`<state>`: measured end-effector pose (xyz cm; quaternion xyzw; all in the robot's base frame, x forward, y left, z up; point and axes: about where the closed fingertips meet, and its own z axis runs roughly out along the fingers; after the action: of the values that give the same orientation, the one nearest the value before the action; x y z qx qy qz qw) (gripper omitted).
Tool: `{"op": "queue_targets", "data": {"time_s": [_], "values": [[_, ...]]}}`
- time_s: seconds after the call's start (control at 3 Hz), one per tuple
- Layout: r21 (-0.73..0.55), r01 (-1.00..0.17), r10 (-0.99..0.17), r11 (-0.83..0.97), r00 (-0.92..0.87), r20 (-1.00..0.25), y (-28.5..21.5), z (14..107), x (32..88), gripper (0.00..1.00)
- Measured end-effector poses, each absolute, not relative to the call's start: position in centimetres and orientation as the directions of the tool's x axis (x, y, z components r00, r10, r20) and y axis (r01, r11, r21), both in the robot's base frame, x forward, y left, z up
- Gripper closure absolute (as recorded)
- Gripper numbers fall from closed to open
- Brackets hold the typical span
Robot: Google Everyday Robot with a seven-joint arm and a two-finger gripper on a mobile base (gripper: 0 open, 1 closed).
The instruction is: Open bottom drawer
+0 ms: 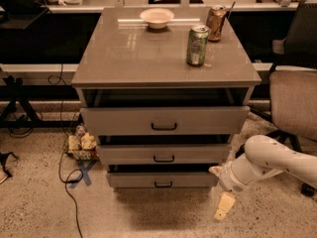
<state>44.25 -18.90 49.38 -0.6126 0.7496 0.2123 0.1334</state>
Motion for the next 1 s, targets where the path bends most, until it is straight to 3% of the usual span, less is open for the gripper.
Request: {"op": "queue_targets", "data": {"time_s": [0.33, 1.0], "values": [[0.126, -0.975, -0.88, 0.183, -0.219, -0.421, -19.4, 47.0, 45.5, 0.0], [0.066, -0.983, -0.872, 0.172, -0.183, -0.453, -22.1, 34.6, 53.1, 0.0]]}}
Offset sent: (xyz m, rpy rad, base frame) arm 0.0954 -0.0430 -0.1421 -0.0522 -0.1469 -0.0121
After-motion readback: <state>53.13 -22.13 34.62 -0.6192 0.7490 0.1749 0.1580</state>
